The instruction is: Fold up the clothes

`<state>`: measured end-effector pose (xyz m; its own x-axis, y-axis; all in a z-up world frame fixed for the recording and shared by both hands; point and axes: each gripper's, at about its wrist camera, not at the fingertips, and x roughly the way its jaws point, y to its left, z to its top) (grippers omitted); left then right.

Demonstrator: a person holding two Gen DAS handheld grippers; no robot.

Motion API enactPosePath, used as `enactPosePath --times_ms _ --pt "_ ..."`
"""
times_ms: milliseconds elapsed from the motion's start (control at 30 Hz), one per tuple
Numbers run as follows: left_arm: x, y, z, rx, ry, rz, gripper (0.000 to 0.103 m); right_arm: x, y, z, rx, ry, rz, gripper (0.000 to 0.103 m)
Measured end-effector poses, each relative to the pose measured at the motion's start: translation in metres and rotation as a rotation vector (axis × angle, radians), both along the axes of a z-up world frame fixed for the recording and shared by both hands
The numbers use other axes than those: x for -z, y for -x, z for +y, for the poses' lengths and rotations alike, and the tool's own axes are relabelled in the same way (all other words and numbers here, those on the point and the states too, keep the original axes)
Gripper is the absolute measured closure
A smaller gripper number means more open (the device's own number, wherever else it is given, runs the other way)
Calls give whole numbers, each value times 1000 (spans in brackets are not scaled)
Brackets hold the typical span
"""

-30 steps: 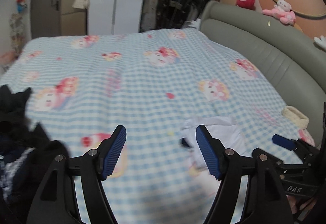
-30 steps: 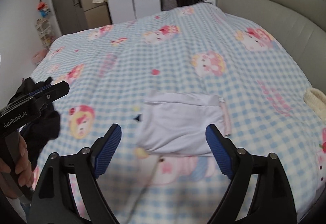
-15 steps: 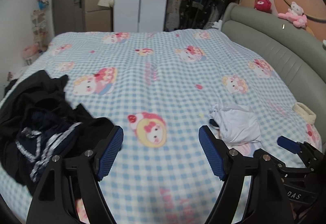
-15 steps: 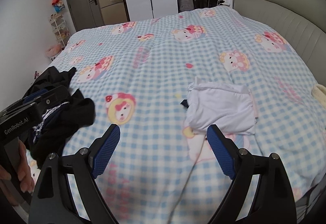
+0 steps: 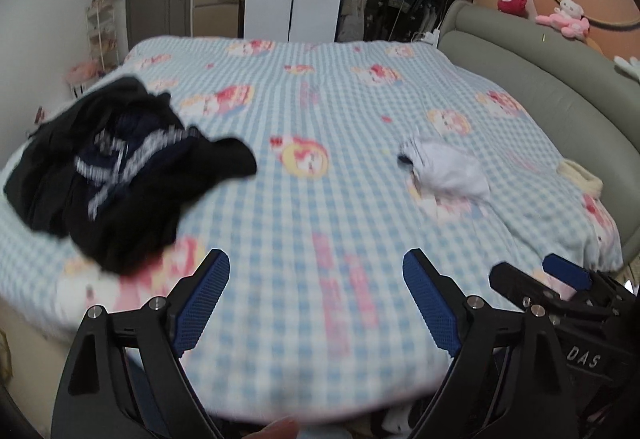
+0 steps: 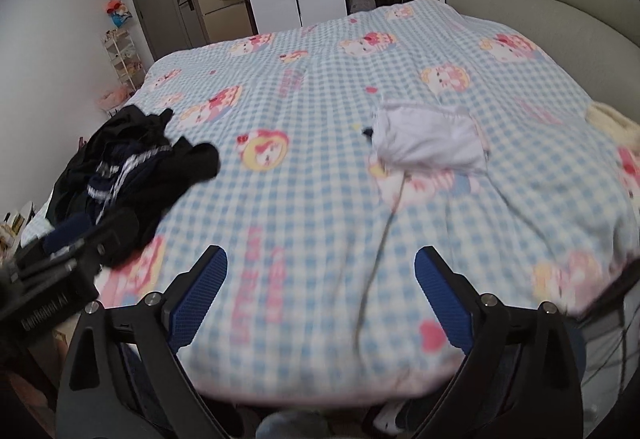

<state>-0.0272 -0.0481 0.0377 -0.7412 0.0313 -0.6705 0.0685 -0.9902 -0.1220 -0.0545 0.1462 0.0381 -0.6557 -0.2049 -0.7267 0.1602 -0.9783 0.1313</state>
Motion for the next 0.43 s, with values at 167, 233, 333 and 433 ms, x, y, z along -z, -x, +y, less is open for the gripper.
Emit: enactPosePath --times_ms 167,233,333,433 --pt "15 -24 2 -12 -10 -24 13 13 -29 5 -9 -25 1 7" --pt "16 -28 0 -21 -20 -23 13 16 -34 9 -1 -21 -2 7" --pt "15 -33 1 -22 -12 -12 13 18 -39 13 -1 -1 -14 7" --pt "12 -36 4 -11 -6 6 13 16 -42 13 -10 -7 -5 7"
